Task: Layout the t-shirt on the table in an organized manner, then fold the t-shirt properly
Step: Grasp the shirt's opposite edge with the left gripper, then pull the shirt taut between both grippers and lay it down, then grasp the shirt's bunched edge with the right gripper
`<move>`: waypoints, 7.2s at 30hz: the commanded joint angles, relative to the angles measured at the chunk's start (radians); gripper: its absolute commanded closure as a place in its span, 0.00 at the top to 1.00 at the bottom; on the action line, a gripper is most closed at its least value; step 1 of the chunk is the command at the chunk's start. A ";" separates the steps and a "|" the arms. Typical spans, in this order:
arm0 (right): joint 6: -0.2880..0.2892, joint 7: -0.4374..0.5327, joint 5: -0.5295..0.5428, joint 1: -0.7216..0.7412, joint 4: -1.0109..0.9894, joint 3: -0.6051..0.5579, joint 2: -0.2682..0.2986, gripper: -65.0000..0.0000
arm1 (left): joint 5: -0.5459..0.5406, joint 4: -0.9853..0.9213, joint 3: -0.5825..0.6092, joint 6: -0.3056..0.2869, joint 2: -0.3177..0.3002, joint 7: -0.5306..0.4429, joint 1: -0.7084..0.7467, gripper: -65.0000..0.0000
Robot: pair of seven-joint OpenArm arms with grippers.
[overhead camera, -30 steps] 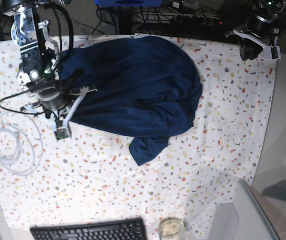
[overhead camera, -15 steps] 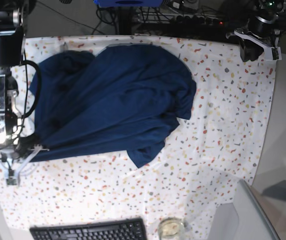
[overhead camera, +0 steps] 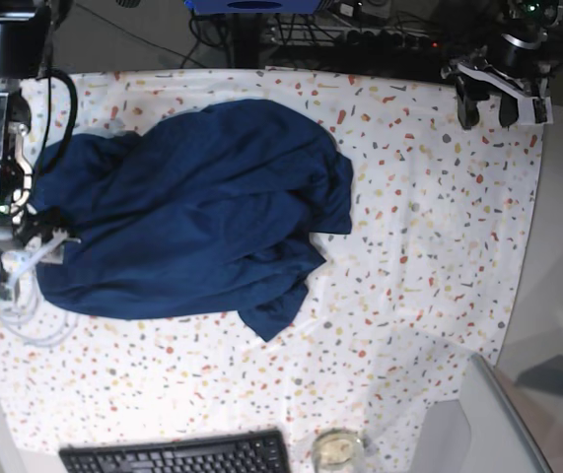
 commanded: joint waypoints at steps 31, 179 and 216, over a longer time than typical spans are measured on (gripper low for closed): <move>0.162 0.132 -0.010 -0.227 -0.001 0.349 -0.119 0.01 | 0.149 0.043 0.264 0.002 -0.004 0.091 -0.081 0.59; 0.375 -0.111 0.144 0.110 -0.003 0.029 -0.131 0.84 | -0.187 -0.133 -0.084 -0.006 0.033 0.140 -0.149 0.00; 0.380 -0.217 0.147 0.133 0.009 0.148 -0.196 0.75 | -0.187 -0.141 -0.084 -0.006 0.028 0.140 -0.154 0.00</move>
